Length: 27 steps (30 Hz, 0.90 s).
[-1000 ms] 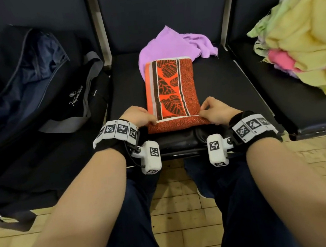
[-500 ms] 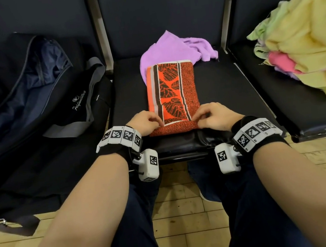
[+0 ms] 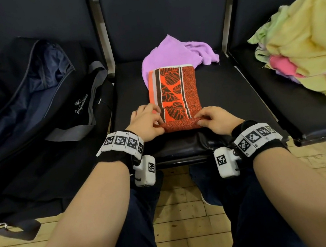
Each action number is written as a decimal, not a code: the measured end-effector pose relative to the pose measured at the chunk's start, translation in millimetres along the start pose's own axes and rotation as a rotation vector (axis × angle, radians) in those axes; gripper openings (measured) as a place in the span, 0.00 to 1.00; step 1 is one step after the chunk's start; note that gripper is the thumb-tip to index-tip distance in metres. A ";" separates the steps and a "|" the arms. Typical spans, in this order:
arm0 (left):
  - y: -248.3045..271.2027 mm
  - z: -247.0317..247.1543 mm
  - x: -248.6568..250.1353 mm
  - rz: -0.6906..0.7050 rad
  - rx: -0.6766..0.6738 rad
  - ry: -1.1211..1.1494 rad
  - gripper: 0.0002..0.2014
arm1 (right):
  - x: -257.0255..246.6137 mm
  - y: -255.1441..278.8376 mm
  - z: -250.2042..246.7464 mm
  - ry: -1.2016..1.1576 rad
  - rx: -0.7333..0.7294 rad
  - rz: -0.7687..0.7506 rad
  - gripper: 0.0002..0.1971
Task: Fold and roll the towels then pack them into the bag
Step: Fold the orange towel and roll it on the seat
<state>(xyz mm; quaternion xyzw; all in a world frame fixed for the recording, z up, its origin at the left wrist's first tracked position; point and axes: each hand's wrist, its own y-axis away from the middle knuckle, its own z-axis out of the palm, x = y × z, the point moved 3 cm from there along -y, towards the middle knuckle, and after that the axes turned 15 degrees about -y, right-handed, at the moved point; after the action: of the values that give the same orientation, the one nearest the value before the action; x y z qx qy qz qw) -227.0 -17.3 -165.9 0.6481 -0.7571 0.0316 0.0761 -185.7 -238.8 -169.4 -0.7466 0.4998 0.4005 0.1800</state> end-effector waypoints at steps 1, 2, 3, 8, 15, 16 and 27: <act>-0.7 0.7 0.5 0.017 -0.022 0.044 0.09 | -1.8 1.6 -2.6 -0.016 0.011 -0.015 0.13; -0.4 0.1 0.8 0.020 -0.046 0.113 0.08 | -3.1 3.3 -6.0 -0.024 0.027 -0.030 0.13; 0.2 -1.1 1.4 0.016 -0.065 0.200 0.07 | -4.7 4.8 -9.6 -0.033 0.040 -0.051 0.13; 2.7 -7.4 4.8 0.000 -0.035 0.375 0.06 | -2.1 6.3 -15.3 -0.157 0.045 0.019 0.09; 0.8 -4.3 5.4 -0.035 -0.077 0.430 0.04 | 4.2 -1.2 -9.1 -0.212 0.039 0.211 0.13; -0.5 -3.5 6.4 -0.052 -0.080 0.420 0.03 | 4.4 -2.0 -7.8 -0.212 0.034 0.213 0.13; -9.0 6.8 5.5 -0.198 -0.220 0.413 0.03 | 11.8 -10.6 -5.4 -0.122 0.181 0.127 0.12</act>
<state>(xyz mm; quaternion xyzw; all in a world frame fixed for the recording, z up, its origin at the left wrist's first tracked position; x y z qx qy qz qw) -219.5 -25.1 -172.2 0.6867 -0.6571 0.0730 0.3021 -171.9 -244.9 -176.6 -0.6684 0.5683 0.4090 0.2510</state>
